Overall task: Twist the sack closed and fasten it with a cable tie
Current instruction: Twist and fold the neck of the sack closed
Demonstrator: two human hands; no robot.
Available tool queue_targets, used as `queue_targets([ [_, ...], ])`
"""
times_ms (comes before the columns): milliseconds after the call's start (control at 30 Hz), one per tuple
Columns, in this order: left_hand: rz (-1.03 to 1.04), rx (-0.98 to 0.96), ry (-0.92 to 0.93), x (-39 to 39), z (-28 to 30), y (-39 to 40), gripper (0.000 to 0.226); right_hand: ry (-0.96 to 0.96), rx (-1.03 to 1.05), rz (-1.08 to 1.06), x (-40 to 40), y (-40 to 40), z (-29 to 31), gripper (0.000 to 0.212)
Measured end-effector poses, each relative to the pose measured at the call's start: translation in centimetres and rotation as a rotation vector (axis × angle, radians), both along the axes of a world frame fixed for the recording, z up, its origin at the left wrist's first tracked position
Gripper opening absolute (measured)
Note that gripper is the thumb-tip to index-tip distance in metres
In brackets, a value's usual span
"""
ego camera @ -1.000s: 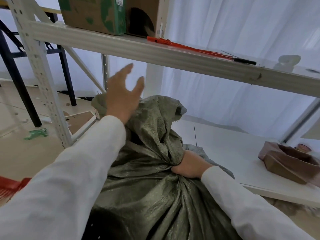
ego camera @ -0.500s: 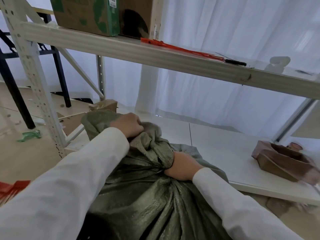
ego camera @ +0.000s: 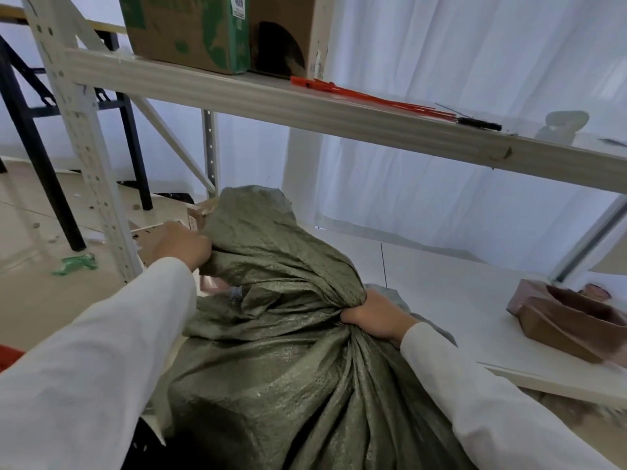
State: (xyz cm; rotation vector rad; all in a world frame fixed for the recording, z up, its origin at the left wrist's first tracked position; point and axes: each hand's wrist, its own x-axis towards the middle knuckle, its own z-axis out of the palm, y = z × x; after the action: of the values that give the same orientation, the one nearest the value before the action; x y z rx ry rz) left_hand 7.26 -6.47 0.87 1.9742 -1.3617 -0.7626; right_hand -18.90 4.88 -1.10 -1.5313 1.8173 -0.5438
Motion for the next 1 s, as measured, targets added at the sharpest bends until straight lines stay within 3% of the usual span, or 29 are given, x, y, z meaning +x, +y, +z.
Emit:
queue_targets([
  [100, 0.105, -0.081, -0.148, 0.1, 0.4, -0.1, 0.051, -0.009, -0.014, -0.002, -0.2, -0.2, -0.1, 0.006],
  [200, 0.089, -0.512, -0.266, -1.8, 2.4, 0.4, 0.039, 0.048, -0.022, 0.017, -0.1, -0.4, -0.2, 0.015],
  [267, -0.119, -0.828, -0.329, -4.3, 3.9, 1.5, 0.038, 0.095, -0.03, 0.02, -0.1, -0.5, -0.6, 0.016],
  [333, -0.477, -0.959, -0.395, -6.8, 4.8, 3.4, 0.046, 0.141, -0.047, 0.036, -0.1, -0.6, -0.8, 0.01],
  [400, -0.902, -0.801, -0.476, -8.8, 4.4, 5.3, 0.072, 0.176, -0.063, 0.064, 0.0, -0.4, -0.9, 0.007],
  [467, -1.195, -0.474, -0.646, -9.8, 2.9, 6.2, 0.101, 0.231, -0.074, 0.1, 0.2, 0.0, -0.7, 0.02],
  [567, -1.281, -0.092, -0.746, -9.9, 0.7, 5.8, 0.116, 0.337, -0.072, 0.136, 0.7, 0.5, -0.7, 0.031],
  [667, -1.232, -0.081, -0.788, -9.9, -0.6, 5.3, 0.097, 0.367, -0.056, 0.147, 1.1, 0.7, -0.9, 0.018],
  [833, -1.136, -0.367, -0.851, -10.8, -0.9, 5.9, 0.031, 0.159, -0.028, 0.114, 0.2, 0.5, -0.9, 0.021],
  [900, -1.096, -0.402, -0.854, -11.3, -0.2, 6.1, 0.024, 0.008, -0.011, 0.113, -0.3, 0.5, -0.6, 0.027],
  [1000, -1.083, -0.305, -0.833, -11.8, 0.9, 6.1, 0.026, -0.152, 0.032, 0.147, -0.7, 0.7, 0.0, 0.033],
])
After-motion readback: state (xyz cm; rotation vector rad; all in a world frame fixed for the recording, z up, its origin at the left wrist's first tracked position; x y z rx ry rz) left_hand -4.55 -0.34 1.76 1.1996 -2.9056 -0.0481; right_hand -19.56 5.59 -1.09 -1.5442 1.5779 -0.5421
